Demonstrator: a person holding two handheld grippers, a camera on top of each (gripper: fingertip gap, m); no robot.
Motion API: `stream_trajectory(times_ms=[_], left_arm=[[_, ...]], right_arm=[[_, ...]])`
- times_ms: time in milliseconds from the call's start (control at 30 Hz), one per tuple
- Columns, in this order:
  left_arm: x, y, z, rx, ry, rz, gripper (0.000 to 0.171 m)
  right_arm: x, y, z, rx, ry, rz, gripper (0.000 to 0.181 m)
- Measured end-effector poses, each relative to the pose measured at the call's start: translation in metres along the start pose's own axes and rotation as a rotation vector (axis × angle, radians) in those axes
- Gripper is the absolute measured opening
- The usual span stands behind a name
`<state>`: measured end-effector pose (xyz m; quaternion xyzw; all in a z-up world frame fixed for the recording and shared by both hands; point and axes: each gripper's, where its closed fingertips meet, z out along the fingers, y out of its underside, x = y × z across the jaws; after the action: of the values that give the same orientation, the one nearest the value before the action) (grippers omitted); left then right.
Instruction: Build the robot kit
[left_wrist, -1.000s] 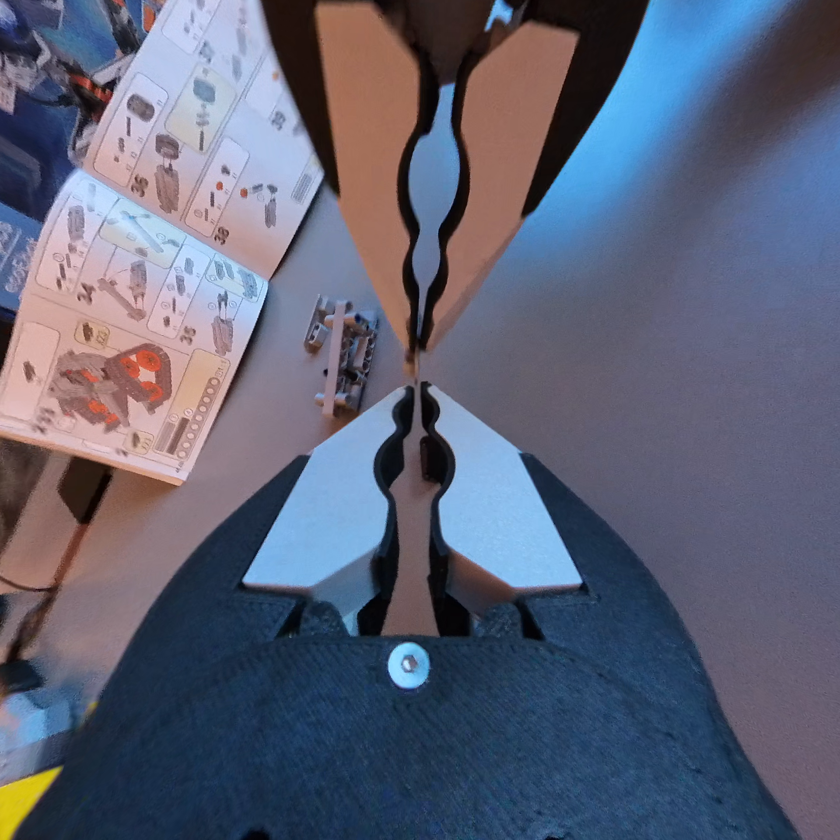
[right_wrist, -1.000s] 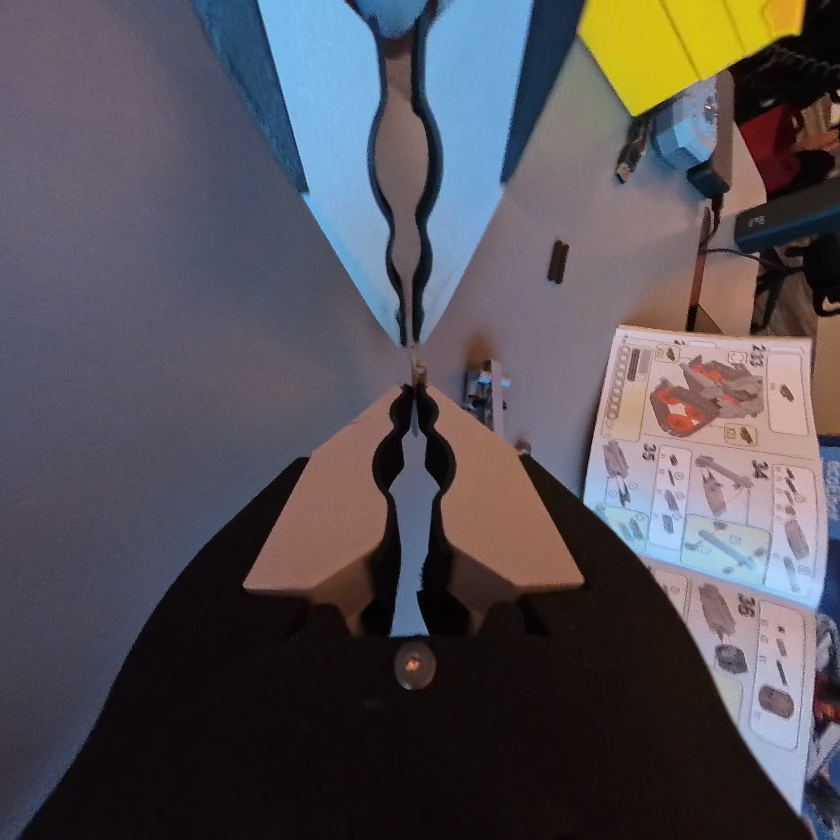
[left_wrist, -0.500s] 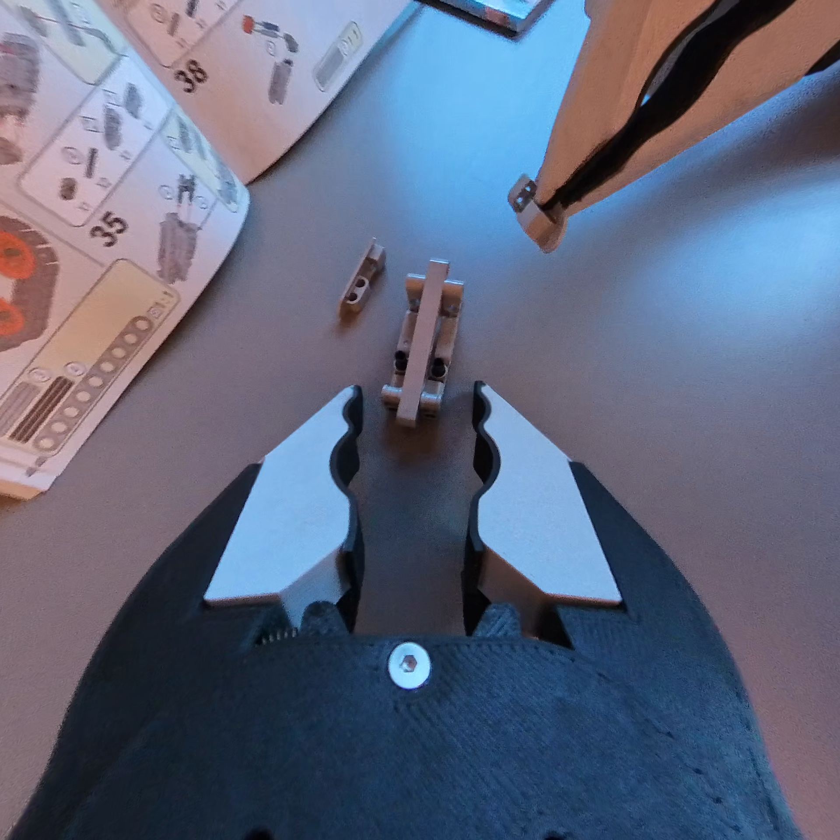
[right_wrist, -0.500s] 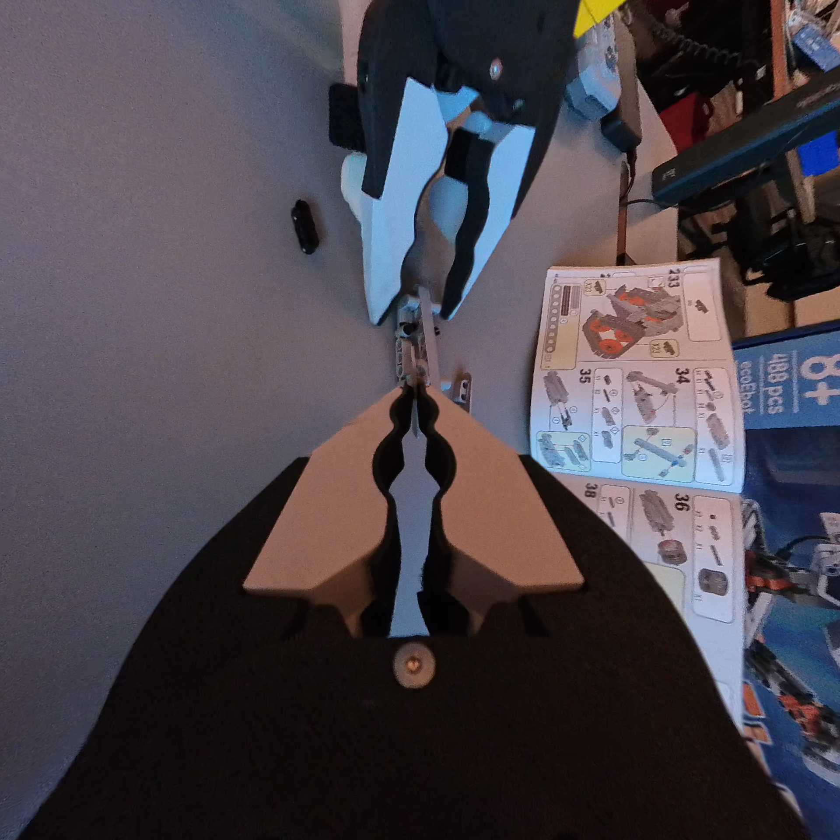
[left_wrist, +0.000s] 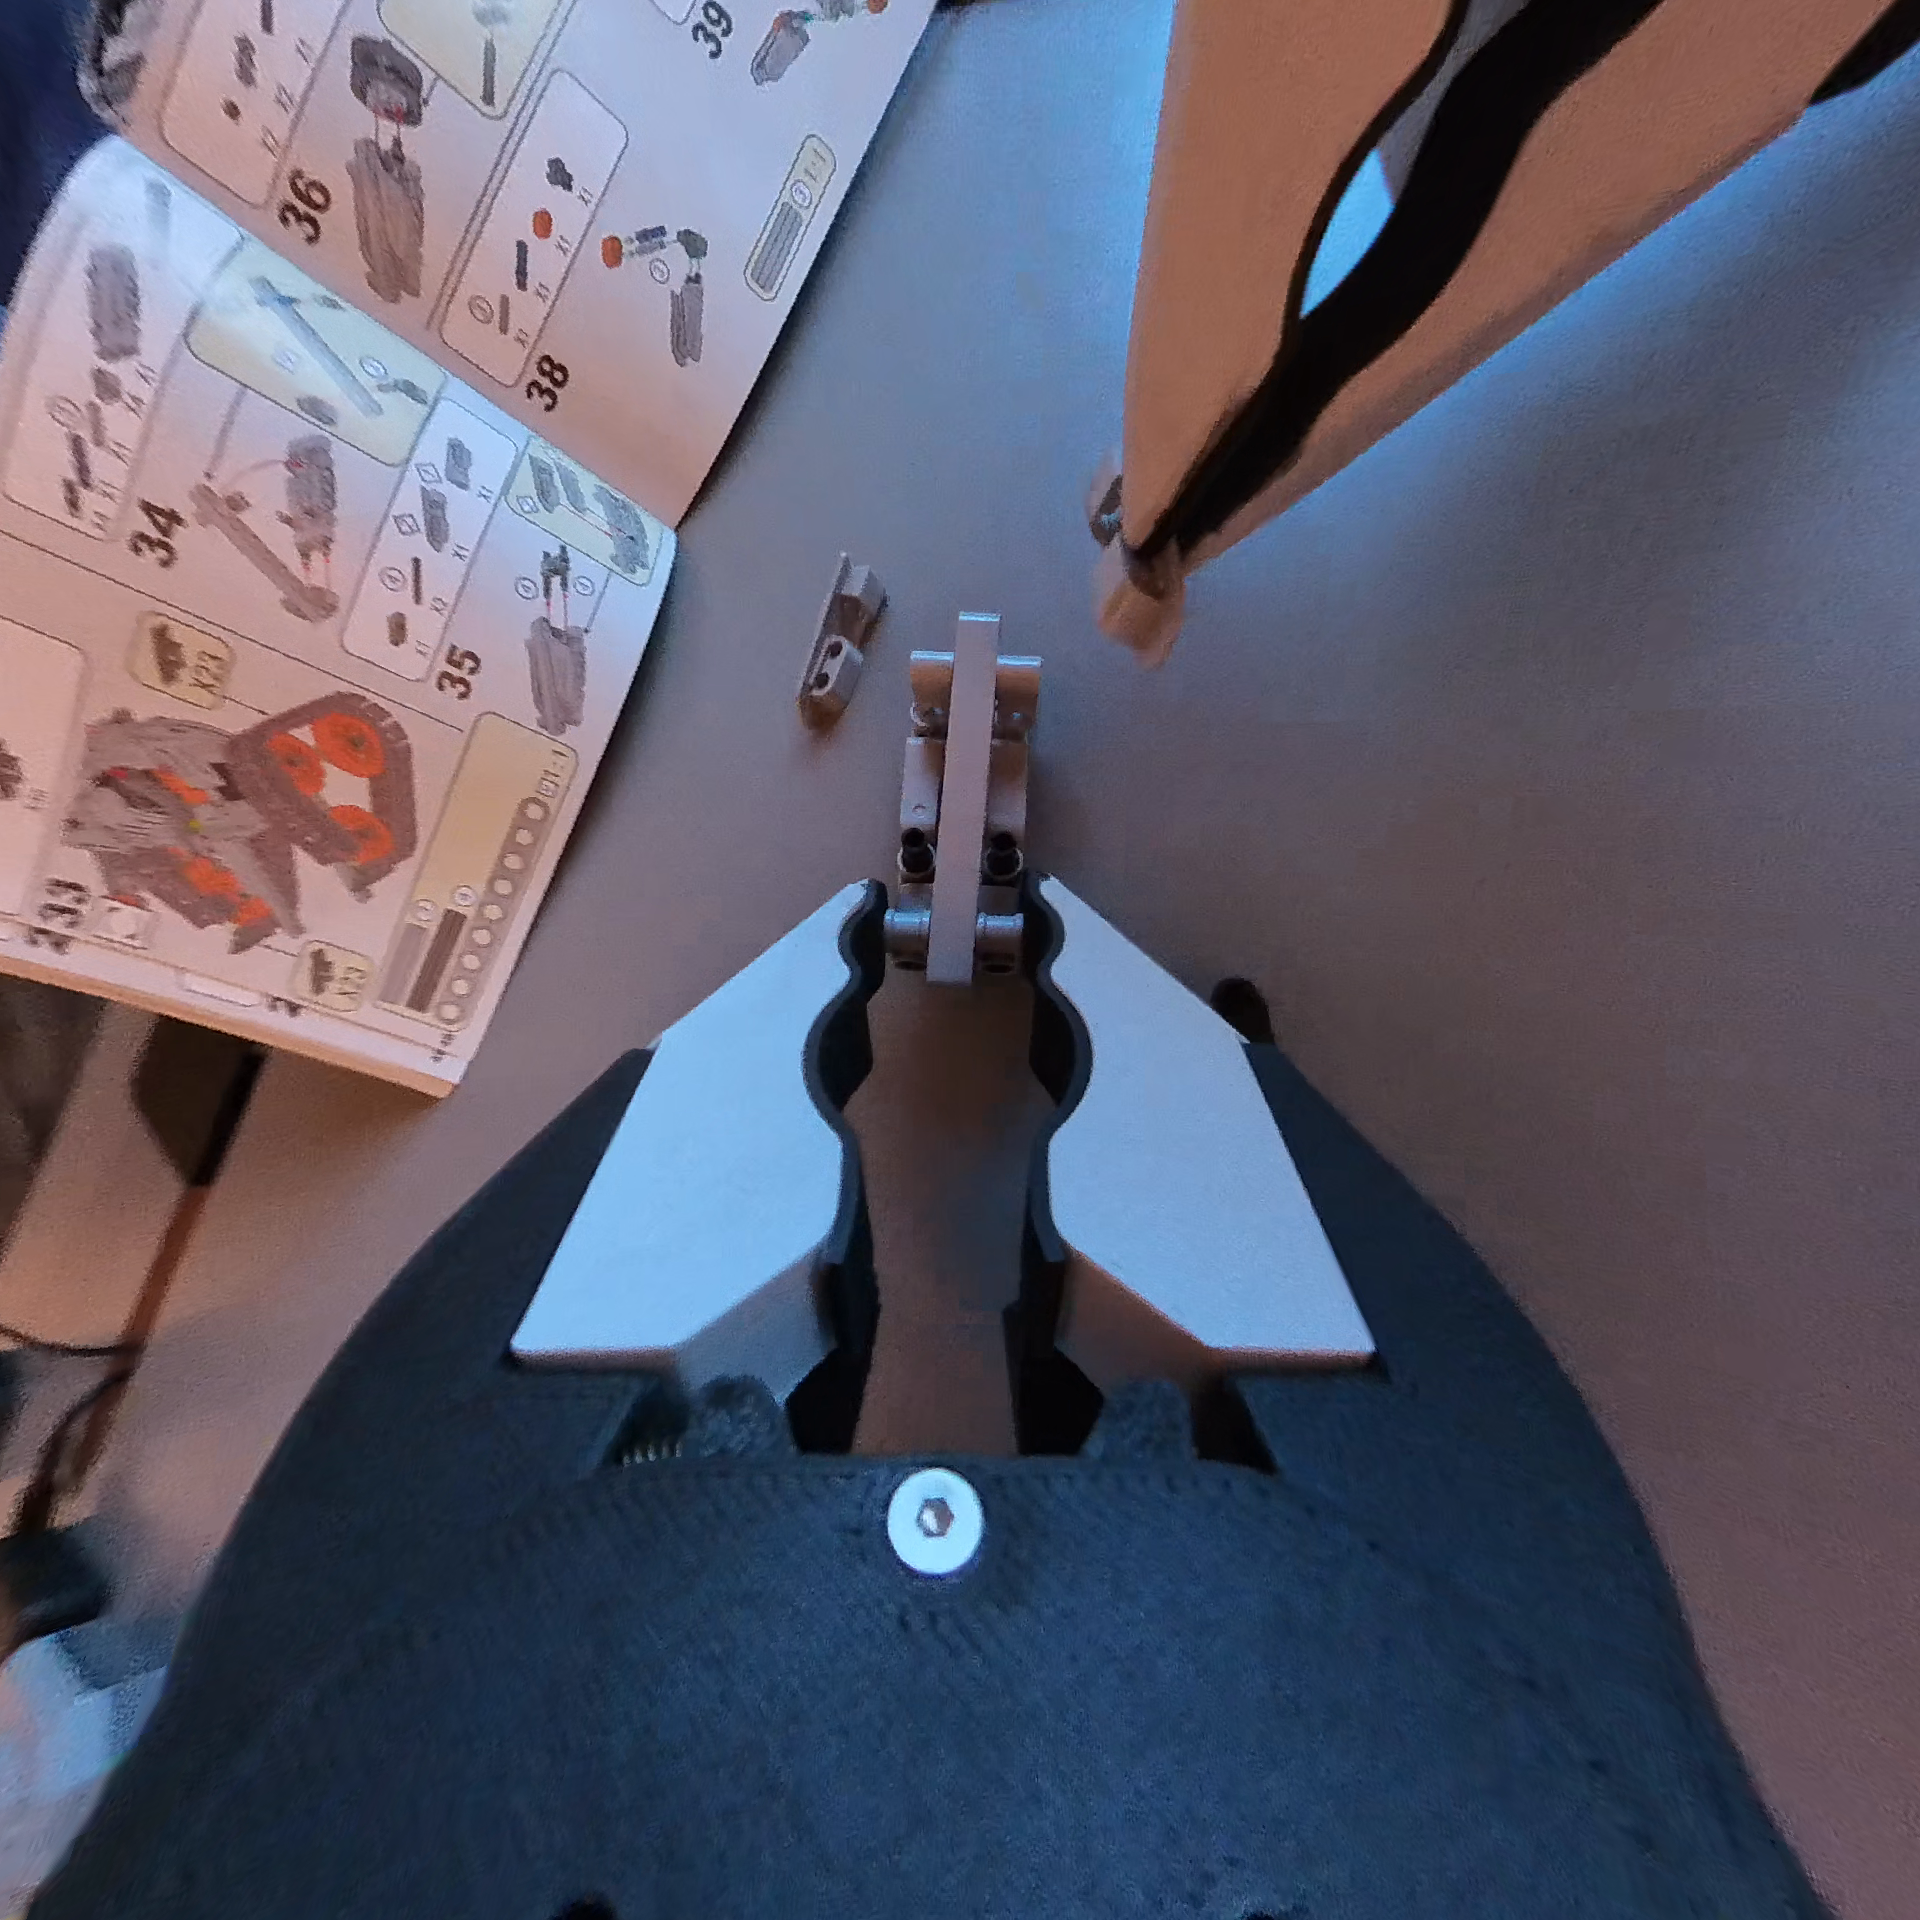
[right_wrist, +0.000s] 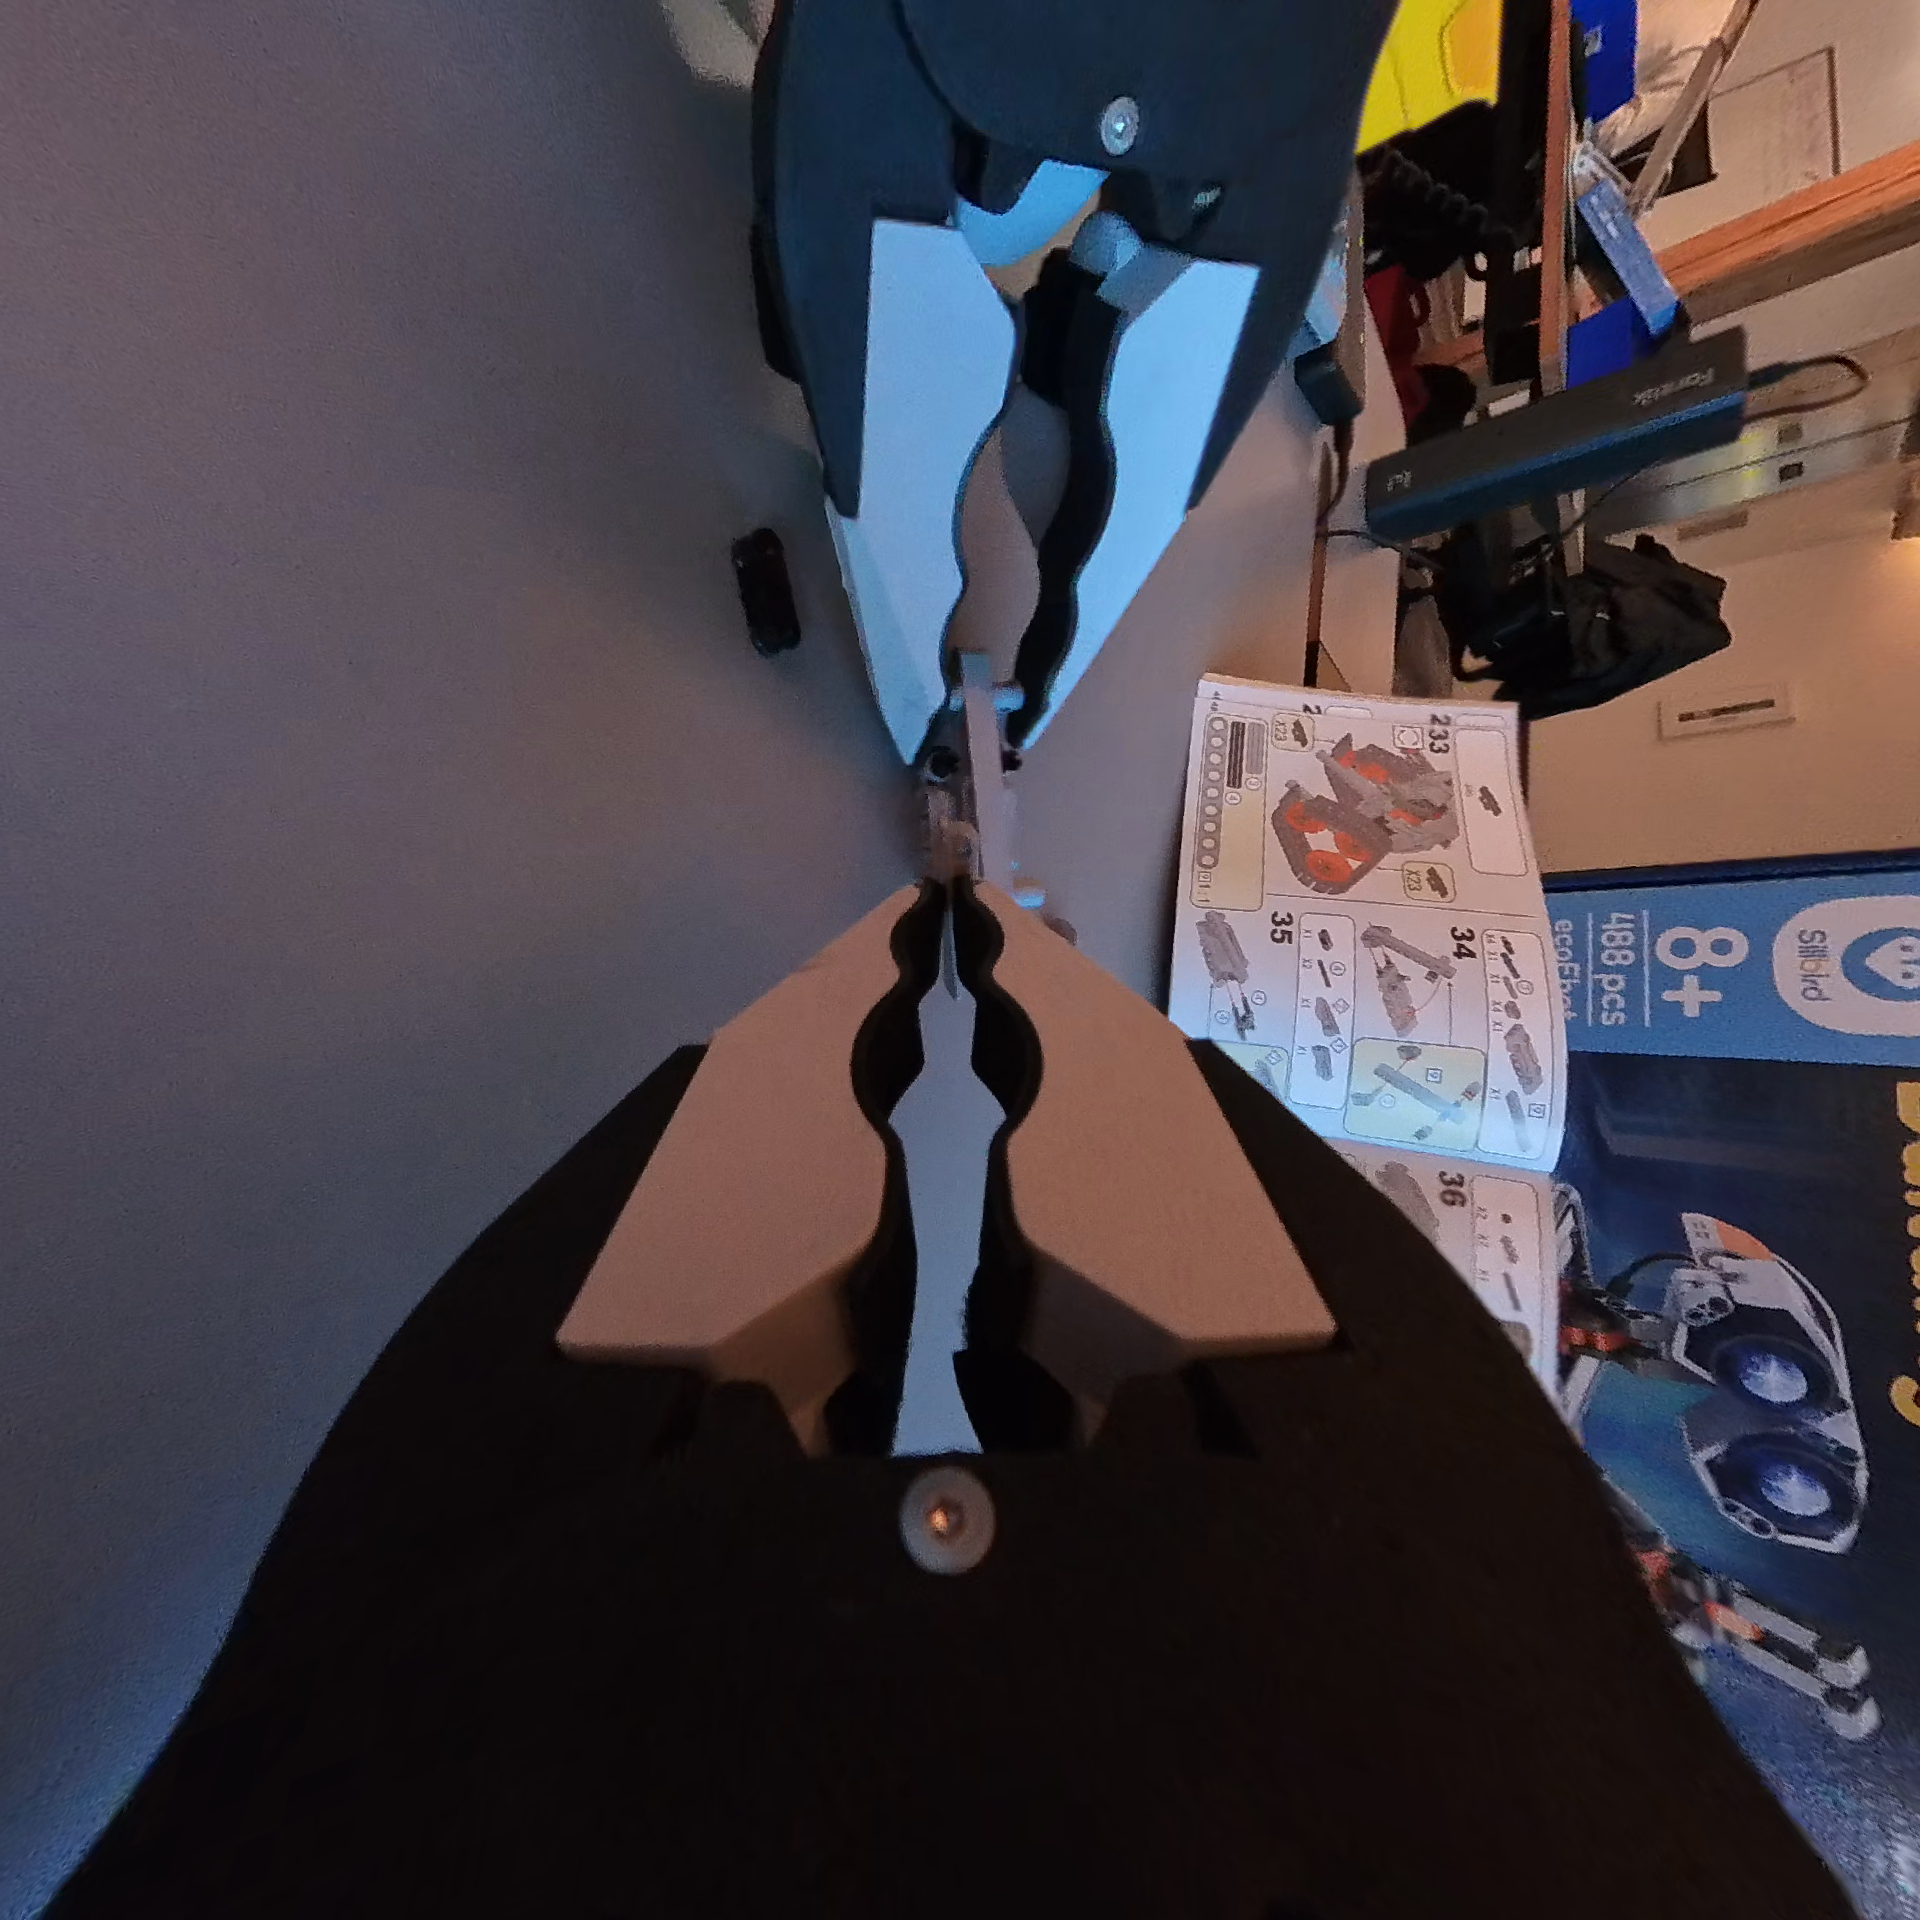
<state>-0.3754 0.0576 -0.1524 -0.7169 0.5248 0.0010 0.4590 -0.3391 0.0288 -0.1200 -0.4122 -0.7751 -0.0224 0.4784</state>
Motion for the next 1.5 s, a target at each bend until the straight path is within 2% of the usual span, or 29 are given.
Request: stream_trajectory(times_ms=[233, 400, 733, 900, 1500], left_arm=[[0.001, -0.002, -0.002, 0.022, -0.094, 0.121, 0.024], [0.005, -0.002, -0.004, 0.019, -0.091, 0.176, 0.024], [0.002, 0.000, -0.003, 0.006, -0.095, 0.198, 0.024], [0.005, 0.000, -0.006, 0.022, -0.053, 0.173, 0.024], [0.007, 0.001, -0.008, 0.055, -0.022, 0.171, 0.024]], right_arm=[[-0.006, -0.006, 0.016, -0.061, 0.072, -0.020, 0.001], [-0.010, -0.010, 0.028, -0.058, 0.031, 0.048, 0.001], [-0.007, -0.005, 0.036, -0.109, -0.008, 0.114, 0.001], [-0.006, -0.006, 0.037, -0.108, -0.015, 0.136, 0.002], [-0.007, -0.003, 0.040, -0.252, -0.089, 0.026, 0.002]])
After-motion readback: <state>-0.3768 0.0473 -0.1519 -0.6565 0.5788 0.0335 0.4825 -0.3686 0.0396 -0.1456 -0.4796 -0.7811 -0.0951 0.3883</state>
